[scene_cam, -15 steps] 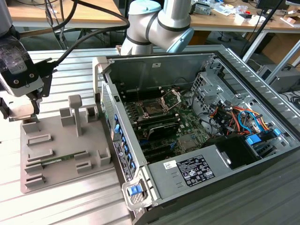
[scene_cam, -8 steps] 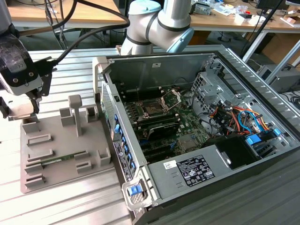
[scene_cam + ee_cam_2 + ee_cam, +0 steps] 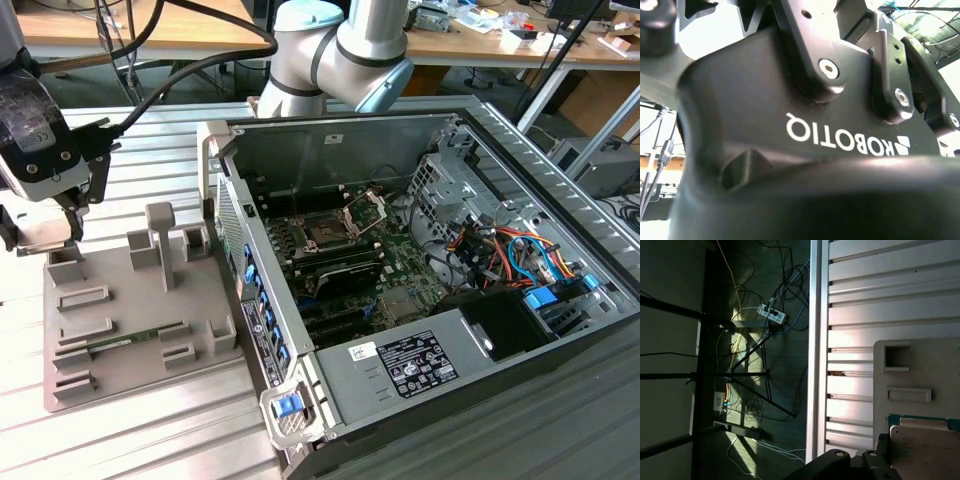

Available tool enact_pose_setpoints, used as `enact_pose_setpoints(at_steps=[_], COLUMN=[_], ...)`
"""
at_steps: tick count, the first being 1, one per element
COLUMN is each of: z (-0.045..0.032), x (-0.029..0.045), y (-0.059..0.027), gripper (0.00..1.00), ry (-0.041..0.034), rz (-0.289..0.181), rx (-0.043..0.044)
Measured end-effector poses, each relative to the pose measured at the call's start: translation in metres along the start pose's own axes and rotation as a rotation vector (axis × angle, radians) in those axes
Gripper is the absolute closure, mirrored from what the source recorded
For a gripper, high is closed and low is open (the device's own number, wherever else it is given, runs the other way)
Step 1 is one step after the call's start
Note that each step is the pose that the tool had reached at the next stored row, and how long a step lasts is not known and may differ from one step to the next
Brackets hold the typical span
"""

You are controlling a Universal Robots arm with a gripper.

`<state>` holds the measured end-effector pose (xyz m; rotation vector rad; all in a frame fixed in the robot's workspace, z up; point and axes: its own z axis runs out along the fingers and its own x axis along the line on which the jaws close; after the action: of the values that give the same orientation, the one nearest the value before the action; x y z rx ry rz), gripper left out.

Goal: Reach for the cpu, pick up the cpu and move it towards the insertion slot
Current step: 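Pick up the cpu and move it towards the insertion slot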

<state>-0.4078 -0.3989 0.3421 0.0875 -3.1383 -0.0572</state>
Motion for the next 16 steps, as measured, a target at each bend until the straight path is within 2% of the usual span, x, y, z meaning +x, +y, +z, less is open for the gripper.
enact_pose_setpoints(at_steps=[16], z=[-0.0049], x=[0.0000], y=[0.0002], gripper=[0.45], ry=[0.0001], rz=[0.000], rx=[0.0000])
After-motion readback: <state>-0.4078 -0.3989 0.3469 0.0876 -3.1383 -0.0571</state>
